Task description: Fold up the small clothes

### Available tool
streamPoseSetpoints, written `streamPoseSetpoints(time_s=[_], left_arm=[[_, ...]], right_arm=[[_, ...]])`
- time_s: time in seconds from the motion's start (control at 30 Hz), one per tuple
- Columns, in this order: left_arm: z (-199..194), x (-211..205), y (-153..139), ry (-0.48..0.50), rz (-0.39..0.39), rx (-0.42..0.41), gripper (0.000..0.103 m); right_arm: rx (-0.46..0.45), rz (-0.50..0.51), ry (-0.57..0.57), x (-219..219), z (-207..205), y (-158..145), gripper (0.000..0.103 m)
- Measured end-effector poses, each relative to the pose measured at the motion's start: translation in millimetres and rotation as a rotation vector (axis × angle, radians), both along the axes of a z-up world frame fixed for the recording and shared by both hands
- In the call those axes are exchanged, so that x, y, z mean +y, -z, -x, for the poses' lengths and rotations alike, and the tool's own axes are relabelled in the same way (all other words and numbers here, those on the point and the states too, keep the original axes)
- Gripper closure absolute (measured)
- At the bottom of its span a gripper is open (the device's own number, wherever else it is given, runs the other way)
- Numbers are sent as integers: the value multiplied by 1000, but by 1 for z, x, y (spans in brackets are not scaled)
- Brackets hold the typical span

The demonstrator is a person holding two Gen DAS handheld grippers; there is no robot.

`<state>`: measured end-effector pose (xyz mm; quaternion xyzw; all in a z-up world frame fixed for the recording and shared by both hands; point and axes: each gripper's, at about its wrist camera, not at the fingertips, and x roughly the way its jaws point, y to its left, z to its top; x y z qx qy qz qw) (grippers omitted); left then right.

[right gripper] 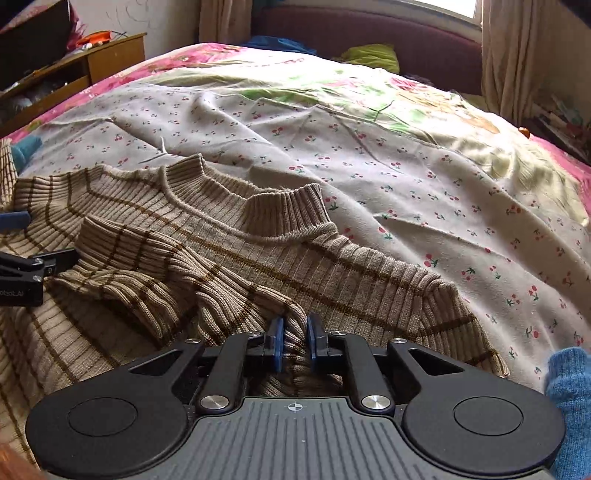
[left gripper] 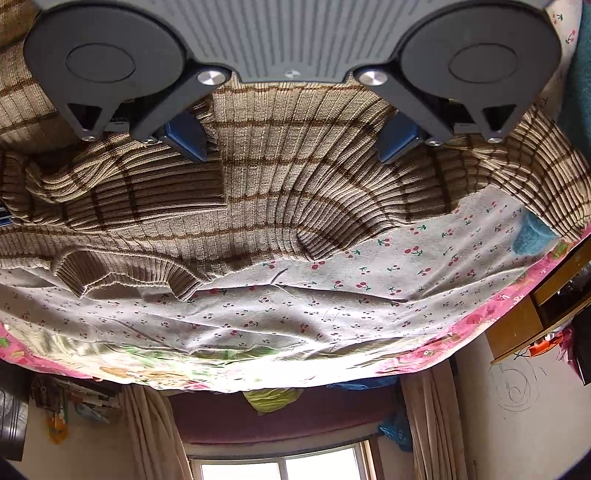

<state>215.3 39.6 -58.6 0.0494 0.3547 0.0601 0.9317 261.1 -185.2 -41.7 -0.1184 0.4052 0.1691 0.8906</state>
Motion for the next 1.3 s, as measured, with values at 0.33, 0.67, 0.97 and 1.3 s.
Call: streamPoseSetpoints(time_s=[0.33,0.67,0.97,1.3], left_arm=[[-8,22,-5,-91,42,-6,0],[27,53,-29,-107,121,-67,0],[42,80,-33,-158,231,-86,0],[48,87,-30,-149,265,-101,0]], right_arm=[[-193,28,-250,53,46,-36,84],[-192,136,-539,134,56,-1,84],[-136,86,-388,147,38,-11,98],[-124,181,-570,166,58,0,73]])
